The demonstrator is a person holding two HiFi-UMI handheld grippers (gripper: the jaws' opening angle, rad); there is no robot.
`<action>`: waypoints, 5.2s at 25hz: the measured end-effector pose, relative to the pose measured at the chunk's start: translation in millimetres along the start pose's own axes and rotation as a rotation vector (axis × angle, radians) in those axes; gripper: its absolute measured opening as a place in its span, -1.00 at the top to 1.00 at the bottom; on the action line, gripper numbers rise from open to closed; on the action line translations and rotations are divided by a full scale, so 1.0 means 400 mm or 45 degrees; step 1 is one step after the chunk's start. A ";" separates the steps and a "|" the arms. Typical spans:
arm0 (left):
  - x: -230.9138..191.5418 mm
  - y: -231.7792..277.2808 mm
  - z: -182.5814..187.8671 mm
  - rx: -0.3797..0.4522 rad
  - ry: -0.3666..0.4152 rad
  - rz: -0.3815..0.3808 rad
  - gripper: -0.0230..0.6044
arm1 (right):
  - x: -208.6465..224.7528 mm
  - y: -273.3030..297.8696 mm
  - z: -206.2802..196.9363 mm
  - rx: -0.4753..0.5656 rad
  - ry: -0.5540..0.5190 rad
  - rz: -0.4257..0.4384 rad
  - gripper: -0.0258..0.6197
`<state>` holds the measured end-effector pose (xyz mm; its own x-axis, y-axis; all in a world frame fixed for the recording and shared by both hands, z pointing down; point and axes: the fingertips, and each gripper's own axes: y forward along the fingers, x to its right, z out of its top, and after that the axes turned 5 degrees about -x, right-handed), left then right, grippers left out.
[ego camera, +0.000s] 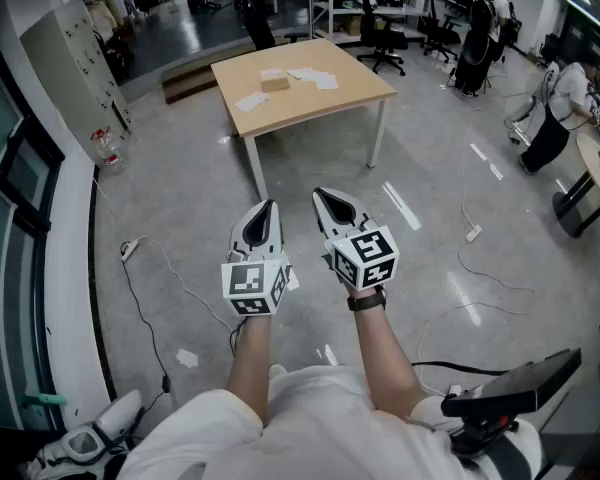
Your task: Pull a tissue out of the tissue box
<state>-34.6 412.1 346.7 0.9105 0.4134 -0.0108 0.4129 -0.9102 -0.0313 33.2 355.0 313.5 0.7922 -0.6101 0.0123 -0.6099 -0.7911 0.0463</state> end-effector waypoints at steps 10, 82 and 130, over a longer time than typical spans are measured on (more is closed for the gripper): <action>0.004 -0.009 -0.032 -0.001 -0.040 0.052 0.92 | -0.031 -0.089 -0.115 -0.009 -0.013 0.008 0.95; -0.443 0.835 -0.057 -0.058 -0.086 -0.025 0.92 | 0.453 0.685 -0.011 0.046 0.000 0.174 0.94; -1.008 1.690 -0.181 -0.084 -0.101 -0.120 0.92 | 0.979 1.596 -0.080 -0.034 -0.120 0.011 0.94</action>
<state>-120.8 -371.8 402.4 0.8642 0.4951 -0.0897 0.4993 -0.8659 0.0302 -45.4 -387.7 380.0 0.7809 -0.6194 -0.0810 -0.6151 -0.7850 0.0732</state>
